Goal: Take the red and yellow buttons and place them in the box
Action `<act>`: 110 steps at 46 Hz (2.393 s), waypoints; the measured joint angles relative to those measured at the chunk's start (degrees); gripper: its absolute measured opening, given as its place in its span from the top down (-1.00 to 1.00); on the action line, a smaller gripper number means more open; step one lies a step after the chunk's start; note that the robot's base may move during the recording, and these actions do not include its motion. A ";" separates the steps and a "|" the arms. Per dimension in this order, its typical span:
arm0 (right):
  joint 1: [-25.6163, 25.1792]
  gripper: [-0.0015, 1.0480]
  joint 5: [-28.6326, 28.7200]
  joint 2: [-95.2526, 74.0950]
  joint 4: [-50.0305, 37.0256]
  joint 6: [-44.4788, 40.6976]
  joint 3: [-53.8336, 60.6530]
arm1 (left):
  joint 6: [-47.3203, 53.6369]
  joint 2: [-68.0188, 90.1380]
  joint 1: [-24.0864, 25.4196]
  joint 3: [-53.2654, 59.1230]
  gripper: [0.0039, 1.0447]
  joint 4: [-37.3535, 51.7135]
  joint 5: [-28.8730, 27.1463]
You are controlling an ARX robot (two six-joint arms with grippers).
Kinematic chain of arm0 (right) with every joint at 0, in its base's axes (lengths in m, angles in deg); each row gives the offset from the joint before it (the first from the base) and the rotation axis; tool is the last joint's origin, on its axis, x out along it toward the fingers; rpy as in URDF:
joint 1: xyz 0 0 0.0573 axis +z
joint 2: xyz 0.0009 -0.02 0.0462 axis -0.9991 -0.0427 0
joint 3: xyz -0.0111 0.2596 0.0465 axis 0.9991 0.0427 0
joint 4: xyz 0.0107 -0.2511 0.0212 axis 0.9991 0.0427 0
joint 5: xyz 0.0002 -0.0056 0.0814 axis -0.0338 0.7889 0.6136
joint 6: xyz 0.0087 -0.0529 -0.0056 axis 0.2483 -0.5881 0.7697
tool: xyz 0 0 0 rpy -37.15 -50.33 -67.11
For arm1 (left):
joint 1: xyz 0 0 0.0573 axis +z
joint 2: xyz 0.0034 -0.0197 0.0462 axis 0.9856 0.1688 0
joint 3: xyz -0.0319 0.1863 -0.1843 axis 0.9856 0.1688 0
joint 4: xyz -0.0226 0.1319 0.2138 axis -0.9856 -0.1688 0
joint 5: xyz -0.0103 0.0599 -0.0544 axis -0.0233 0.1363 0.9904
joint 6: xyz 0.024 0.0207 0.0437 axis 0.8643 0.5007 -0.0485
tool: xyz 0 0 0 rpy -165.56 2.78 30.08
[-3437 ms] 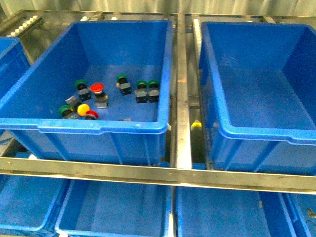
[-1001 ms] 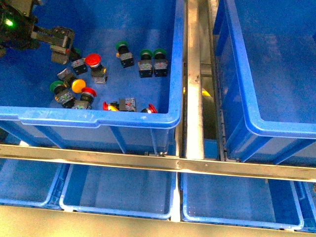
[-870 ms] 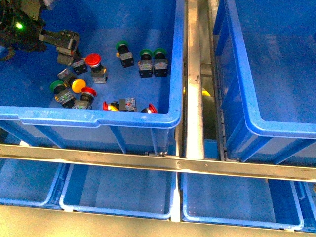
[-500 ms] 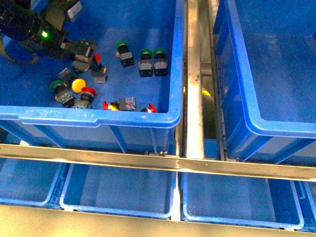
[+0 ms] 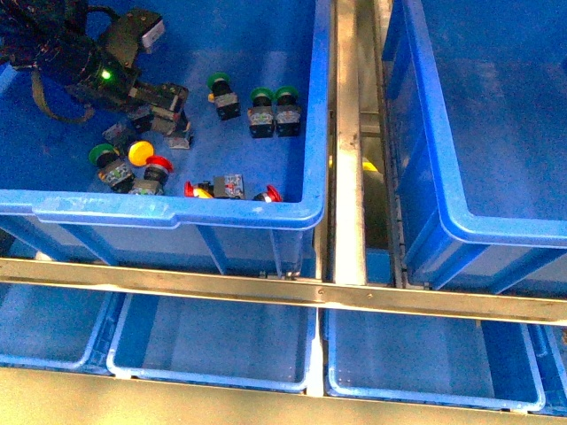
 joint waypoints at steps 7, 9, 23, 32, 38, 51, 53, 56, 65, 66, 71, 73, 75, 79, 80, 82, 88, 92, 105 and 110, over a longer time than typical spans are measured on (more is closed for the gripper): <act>0.00 -0.86 0.00 0.00 0.00 0.00 0.00 | -0.59 1.95 -0.87 -2.54 -0.85 -0.52 0.20; 0.00 -0.86 -0.02 0.00 0.00 0.00 0.00 | -0.83 2.27 -1.03 -2.97 -0.85 -0.66 0.20; 0.00 -0.86 -0.02 0.00 0.00 0.00 0.00 | -1.66 2.91 -1.29 -3.32 -0.08 0.24 0.55; 0.00 -0.86 0.00 0.00 0.00 0.00 0.00 | -3.34 2.91 -1.11 -2.97 0.35 1.92 0.70; 0.00 -0.86 0.00 0.00 0.00 -0.02 0.00 | -5.84 1.62 -1.05 0.52 0.35 5.18 1.75; 0.00 -0.86 0.00 0.00 0.00 0.00 0.00 | -20.04 -13.90 -0.42 21.53 0.35 17.55 10.69; 0.00 -0.86 0.00 0.00 0.00 -0.02 0.00 | -22.93 -17.46 -0.13 25.46 0.35 19.82 12.00; 0.00 -0.86 -0.02 0.00 0.00 0.00 0.00 | -26.75 -21.73 0.24 30.05 0.35 21.53 13.51; 0.00 -0.86 0.00 0.00 0.00 0.00 0.00 | -39.30 -31.65 1.22 42.84 0.35 25.75 18.03; 0.00 -0.86 -0.02 0.00 0.00 0.00 0.00 | -41.20 -32.68 1.33 44.44 0.35 26.36 18.99; 0.00 -0.86 0.00 0.00 0.00 0.00 0.00 | -50.66 -37.33 1.29 51.12 0.35 28.15 21.18; 0.00 -0.86 0.00 0.00 0.00 0.00 0.00 | -54.29 -39.28 0.94 53.46 0.35 29.14 21.64; 0.00 -0.86 0.00 0.00 0.00 0.00 0.00 | -57.20 -40.63 0.55 54.62 0.35 30.03 21.97; 0.00 -0.86 -0.02 0.00 0.00 0.00 0.00 | -62.29 -43.15 -0.76 55.15 0.35 31.32 22.58; 0.00 -0.86 -0.02 0.00 0.00 -0.02 0.00 | -63.01 -43.63 -1.09 55.10 0.35 31.65 22.64; 0.00 -0.86 0.00 0.00 0.00 0.00 0.00 | -64.26 -44.28 -1.66 54.93 0.35 31.74 22.64; 0.00 -0.86 0.00 0.00 0.00 0.00 0.00 | -67.01 -44.87 -3.93 53.20 0.35 31.61 22.47; 0.00 -0.86 -0.02 0.00 0.00 0.00 0.00 | -67.78 -44.41 -6.40 50.90 0.35 31.10 21.42; 0.00 -0.86 -0.02 0.00 0.00 0.00 0.00 | -69.00 -39.28 -16.09 43.30 0.35 30.18 19.80; 0.00 -0.86 0.00 0.00 0.00 0.00 0.00 | -69.81 -37.86 -18.56 40.96 0.35 30.18 19.12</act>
